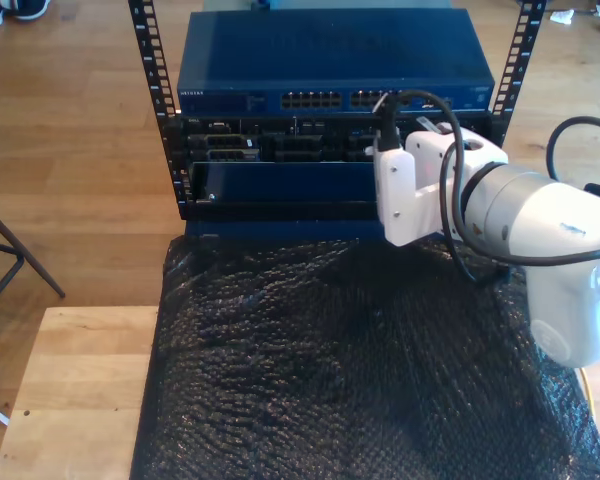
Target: Grab the cable and plug it in
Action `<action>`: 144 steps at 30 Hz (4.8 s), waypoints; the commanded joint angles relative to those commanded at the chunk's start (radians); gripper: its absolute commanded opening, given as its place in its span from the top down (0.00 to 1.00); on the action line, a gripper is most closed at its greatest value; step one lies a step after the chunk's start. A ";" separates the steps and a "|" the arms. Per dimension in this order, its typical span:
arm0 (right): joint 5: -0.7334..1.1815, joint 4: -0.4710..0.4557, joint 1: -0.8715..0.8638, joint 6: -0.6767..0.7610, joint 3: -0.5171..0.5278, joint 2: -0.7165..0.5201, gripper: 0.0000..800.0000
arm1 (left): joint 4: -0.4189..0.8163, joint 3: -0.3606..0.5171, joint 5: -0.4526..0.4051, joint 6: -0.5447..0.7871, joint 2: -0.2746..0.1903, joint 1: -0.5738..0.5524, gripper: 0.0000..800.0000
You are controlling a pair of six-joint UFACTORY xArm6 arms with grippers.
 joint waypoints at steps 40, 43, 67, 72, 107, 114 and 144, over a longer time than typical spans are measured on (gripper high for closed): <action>-0.532 0.497 0.071 -0.308 -0.160 0.402 1.00 | 0.000 0.000 0.000 0.000 0.000 0.000 0.00; -0.546 0.605 0.114 -0.333 -0.199 0.448 1.00 | 0.000 0.000 0.000 0.000 0.002 0.000 0.00; -0.647 1.007 0.273 -0.522 -0.471 0.680 1.00 | 0.000 0.000 0.000 0.000 0.000 0.000 0.00; -0.649 1.039 0.293 -0.562 -0.476 0.695 1.00 | 0.000 0.000 0.000 0.000 0.002 0.000 0.00; -0.651 1.162 0.342 -0.641 -0.632 0.799 1.00 | 0.000 0.000 0.000 0.000 0.002 0.000 0.00; -0.651 1.162 0.342 -0.640 -0.649 0.809 1.00 | 0.000 0.000 -0.002 0.000 0.000 0.000 0.00; -0.651 1.162 0.341 -0.640 -0.707 0.848 1.00 | 0.000 0.000 0.000 0.000 0.000 0.000 0.00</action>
